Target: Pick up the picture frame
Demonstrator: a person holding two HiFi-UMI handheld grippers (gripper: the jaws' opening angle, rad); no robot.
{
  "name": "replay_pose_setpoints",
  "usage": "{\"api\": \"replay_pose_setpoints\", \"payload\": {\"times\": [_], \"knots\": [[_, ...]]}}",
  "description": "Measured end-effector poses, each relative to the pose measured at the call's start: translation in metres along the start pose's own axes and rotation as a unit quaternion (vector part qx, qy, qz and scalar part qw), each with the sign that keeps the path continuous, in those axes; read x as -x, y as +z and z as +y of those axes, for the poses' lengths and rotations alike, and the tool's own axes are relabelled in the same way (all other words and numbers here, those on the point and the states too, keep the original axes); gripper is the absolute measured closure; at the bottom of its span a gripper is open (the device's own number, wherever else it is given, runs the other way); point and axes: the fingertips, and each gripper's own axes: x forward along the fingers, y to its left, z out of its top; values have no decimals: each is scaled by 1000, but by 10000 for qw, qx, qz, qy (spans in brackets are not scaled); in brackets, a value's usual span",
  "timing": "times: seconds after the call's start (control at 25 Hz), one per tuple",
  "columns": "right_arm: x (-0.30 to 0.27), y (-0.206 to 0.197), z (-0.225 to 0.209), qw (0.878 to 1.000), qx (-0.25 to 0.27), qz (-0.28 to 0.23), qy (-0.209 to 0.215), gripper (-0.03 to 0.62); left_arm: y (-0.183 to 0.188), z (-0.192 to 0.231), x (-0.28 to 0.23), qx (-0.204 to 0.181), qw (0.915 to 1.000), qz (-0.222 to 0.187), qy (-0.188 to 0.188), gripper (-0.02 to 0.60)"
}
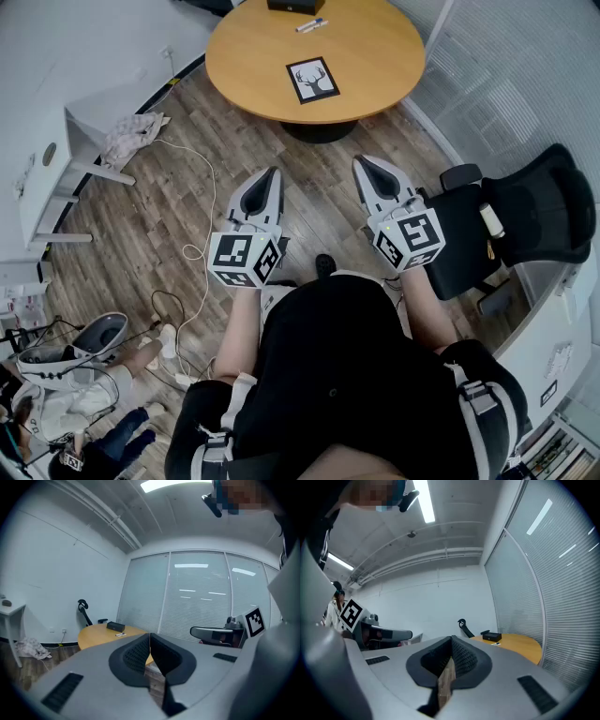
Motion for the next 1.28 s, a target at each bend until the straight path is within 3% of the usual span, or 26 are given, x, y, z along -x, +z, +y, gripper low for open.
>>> {"api": "replay_pose_setpoints", "payload": {"times": [0.28, 0.52, 0.8, 1.12, 1.28], "knots": [[3, -12, -4, 9998, -143, 116, -46, 580, -5, 1, -5, 55, 10000, 69, 25, 557], [1, -16, -10, 9985, -507, 56, 181, 580, -10, -3, -20, 123, 9998, 135, 11, 557], [-6, -23, -32, 9975, -701, -32, -88, 577, -18, -1, -32, 89, 9997, 219, 21, 557], [-70, -48, -55, 9959, -796, 317, -291, 577, -31, 54, -78, 217, 9990, 381, 24, 557], [-102, -42, -58, 9962, -690, 386, -373, 577, -26, 85, -99, 223, 9990, 389, 13, 557]]}}
